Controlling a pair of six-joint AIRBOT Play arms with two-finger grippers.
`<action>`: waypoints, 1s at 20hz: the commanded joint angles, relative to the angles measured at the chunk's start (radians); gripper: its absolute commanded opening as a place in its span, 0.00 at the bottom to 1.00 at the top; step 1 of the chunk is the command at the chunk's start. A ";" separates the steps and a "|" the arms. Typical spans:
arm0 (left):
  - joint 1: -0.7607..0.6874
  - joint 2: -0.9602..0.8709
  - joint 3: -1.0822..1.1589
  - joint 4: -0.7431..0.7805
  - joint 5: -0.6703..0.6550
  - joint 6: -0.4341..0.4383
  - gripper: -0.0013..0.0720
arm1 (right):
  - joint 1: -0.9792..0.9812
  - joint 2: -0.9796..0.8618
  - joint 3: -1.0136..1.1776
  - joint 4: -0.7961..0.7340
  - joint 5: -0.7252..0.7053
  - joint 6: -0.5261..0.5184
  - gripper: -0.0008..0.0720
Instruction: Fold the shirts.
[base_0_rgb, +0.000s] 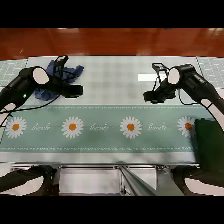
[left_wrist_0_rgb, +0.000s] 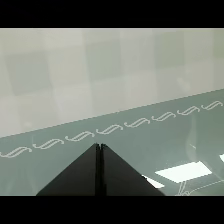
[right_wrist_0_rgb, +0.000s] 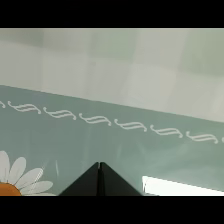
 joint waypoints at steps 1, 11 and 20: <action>-0.001 0.000 0.001 0.000 0.000 0.000 0.06 | 0.001 0.000 0.001 0.000 -0.020 0.000 0.04; 0.076 -0.011 0.085 0.106 0.201 -0.001 0.71 | 0.001 0.000 0.000 -0.166 -0.167 0.023 0.59; 0.414 -0.148 0.222 0.134 0.176 -0.017 0.71 | 0.002 0.000 0.000 -0.138 -0.161 0.034 0.57</action>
